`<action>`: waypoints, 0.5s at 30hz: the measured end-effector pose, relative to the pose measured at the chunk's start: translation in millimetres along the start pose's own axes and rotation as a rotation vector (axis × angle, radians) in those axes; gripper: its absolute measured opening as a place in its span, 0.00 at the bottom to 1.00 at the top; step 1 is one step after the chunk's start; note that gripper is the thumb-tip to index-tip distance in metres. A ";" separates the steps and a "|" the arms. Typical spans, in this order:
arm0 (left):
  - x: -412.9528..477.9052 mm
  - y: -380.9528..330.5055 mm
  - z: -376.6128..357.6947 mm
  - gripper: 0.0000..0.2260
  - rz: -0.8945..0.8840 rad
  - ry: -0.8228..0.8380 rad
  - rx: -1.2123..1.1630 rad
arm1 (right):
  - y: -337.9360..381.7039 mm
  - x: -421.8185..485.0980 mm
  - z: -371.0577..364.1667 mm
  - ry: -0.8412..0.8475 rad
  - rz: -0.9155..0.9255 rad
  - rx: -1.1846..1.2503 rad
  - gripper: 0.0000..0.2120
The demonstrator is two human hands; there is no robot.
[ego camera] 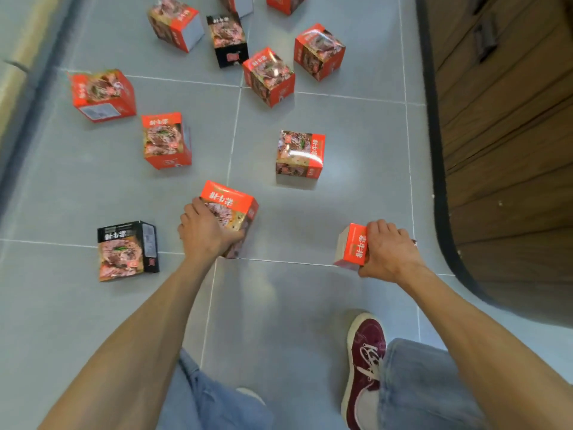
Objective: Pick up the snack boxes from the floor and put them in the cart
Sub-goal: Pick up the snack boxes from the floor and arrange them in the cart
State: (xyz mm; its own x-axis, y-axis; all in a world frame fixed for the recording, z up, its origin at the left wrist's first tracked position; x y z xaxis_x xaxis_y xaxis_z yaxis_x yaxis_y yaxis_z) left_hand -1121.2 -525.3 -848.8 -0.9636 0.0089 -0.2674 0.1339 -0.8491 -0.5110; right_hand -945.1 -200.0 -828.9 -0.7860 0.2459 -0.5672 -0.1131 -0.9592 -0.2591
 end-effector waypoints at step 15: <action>-157.5 -136.9 402.9 0.52 0.094 -0.178 0.096 | 13.6 -176.7 423.6 -0.197 0.196 0.145 0.48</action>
State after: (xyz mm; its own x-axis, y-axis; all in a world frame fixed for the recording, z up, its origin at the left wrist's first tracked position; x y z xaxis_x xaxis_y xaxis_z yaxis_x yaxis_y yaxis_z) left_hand -1081.1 -623.3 -407.6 -0.9747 -0.1583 -0.1576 0.2103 -0.8882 -0.4085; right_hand -1065.2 -315.6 -401.0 -0.9023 0.0366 -0.4296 -0.0225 -0.9990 -0.0378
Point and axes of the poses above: each hand's wrist, its own x-axis towards the middle knuckle, its own z-axis out of the back of the hand, y = z × x, the point moved 8 cm from there along x, towards the middle knuckle, and after that the axes turned 12 degrees about -x, right-handed, at the moved point
